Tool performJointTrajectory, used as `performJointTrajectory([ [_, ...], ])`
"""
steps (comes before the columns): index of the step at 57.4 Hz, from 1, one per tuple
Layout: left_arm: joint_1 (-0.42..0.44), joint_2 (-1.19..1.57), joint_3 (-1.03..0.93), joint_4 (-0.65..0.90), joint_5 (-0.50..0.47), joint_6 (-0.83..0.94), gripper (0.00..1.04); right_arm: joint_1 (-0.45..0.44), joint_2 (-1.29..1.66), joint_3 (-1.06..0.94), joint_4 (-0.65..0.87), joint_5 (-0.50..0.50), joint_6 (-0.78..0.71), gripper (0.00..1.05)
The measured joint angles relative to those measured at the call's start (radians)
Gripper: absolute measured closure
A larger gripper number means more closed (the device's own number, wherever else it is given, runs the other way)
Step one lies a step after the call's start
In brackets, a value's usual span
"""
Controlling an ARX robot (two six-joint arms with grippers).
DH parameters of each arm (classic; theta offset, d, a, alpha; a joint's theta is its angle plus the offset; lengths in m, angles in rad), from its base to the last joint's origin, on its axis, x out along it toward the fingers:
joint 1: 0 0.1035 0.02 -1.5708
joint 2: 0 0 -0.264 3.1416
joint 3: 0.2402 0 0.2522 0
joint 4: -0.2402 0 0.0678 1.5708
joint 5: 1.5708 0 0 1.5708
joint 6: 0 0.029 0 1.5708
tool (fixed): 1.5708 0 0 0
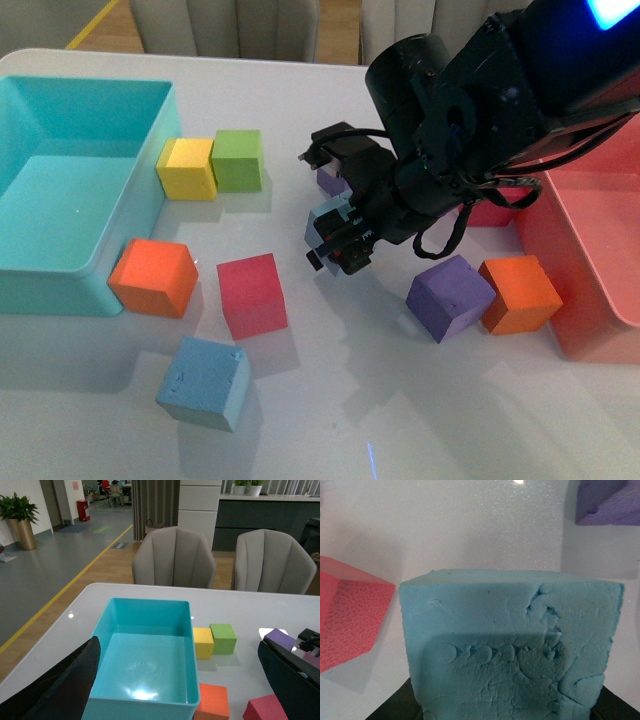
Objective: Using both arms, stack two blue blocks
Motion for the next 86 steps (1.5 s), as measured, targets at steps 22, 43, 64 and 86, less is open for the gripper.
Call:
performJointTrajectory([
  [22, 0.0, 0.0, 0.0, 0.0, 0.0, 0.0, 0.09, 0.008, 0.113, 0.142, -0.035, 0.023, -0.003, 0.55],
  [43, 0.0, 0.0, 0.0, 0.0, 0.0, 0.0, 0.09, 0.008, 0.106, 0.135, -0.009, 0.026, -0.009, 0.09],
  [64, 0.0, 0.0, 0.0, 0.0, 0.0, 0.0, 0.09, -0.015, -0.121, -0.023, 0.11, 0.028, -0.013, 0.09],
  [86, 0.0, 0.0, 0.0, 0.0, 0.0, 0.0, 0.09, -0.187, -0.625, -0.461, 0.464, 0.181, 0.132, 0.14],
])
